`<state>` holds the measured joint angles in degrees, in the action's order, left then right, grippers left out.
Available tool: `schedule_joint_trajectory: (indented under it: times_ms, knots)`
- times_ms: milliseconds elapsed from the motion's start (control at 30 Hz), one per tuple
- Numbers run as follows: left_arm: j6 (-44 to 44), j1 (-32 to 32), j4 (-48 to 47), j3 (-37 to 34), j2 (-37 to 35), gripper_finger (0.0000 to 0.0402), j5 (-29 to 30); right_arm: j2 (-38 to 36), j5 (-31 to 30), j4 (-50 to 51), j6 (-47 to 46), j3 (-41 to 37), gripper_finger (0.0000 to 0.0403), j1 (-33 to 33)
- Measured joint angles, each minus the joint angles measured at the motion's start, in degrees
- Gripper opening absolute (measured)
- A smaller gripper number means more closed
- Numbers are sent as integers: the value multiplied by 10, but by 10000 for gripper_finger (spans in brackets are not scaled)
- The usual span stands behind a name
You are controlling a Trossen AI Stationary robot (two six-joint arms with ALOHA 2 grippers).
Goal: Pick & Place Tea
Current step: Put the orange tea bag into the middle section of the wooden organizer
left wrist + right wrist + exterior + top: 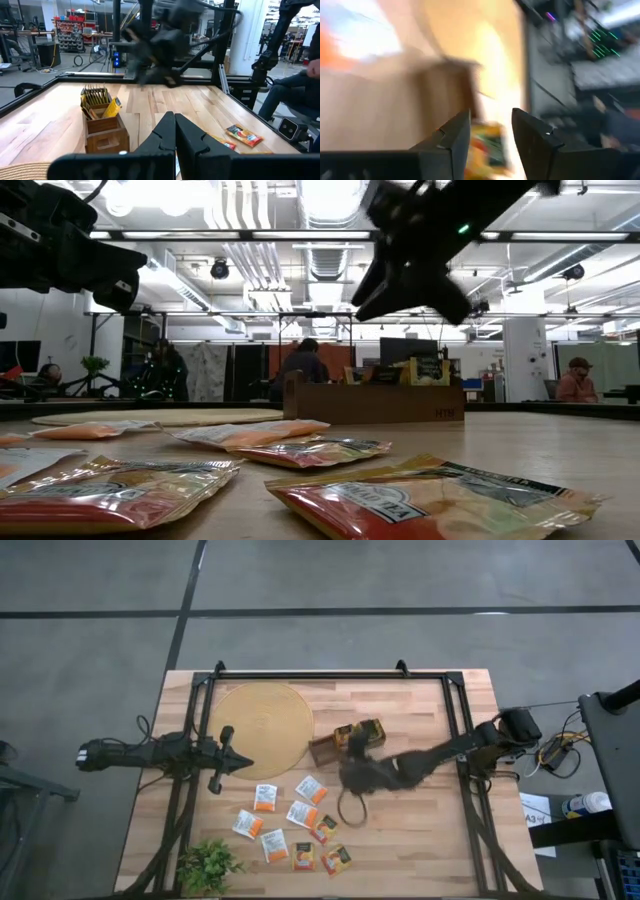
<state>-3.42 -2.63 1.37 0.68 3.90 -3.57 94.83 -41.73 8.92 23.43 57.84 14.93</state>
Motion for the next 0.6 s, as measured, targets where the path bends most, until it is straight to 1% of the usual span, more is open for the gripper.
schedule_joint_trajectory:
  times_ms: [167, 300, 367, 600]
  knots:
    - [0, 0, 0, 0, 0, 0, 0, 1, 60, 12, -44, 0, 143, 71]
    - [0, 0, 0, 0, 0, 0, 0, 5, 104, 62, -110, 23, 143, 112]
    - [0, 0, 0, 0, 0, 0, 0, 11, 119, 91, -153, 47, 140, 123]
    - [0, 0, 0, 0, 0, 0, 0, 66, 126, 199, -270, 168, 139, 140]
